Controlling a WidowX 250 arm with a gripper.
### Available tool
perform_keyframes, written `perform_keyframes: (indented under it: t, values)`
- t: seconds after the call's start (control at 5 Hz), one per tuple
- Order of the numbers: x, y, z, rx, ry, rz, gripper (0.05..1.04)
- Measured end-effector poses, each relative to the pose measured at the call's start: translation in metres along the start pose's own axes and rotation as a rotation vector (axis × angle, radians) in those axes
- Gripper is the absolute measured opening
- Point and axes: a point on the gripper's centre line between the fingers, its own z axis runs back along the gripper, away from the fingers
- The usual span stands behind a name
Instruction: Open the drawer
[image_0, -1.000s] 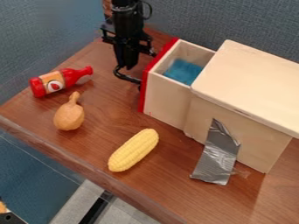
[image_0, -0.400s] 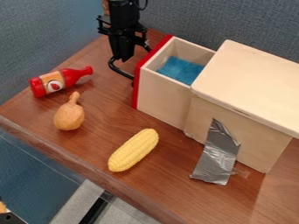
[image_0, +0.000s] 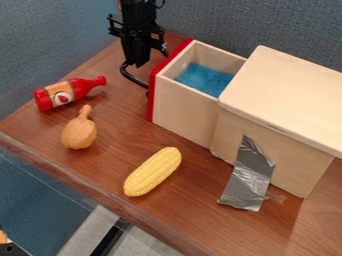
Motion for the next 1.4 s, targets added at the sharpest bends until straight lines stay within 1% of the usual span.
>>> perform_keyframes:
  t: [0.2,0.4,0.6,0.8,1.0,1.2,1.4]
  values:
    - [-0.001,0.003,0.000,-0.001,0.007,0.001,0.183]
    - [-0.001,0.009,0.002,-0.005,0.016,-0.015,0.417]
    - [-0.002,0.008,0.002,-0.014,0.025,-0.019,0.730]
    - [-0.002,0.005,0.002,-0.035,0.023,-0.032,0.980]
    - [-0.005,0.006,0.019,-0.057,-0.001,-0.054,1.001]
    - [-0.016,0.022,0.069,-0.034,-0.072,-0.087,1.000]
    - [-0.026,0.028,0.076,-0.014,-0.063,-0.154,1.000]
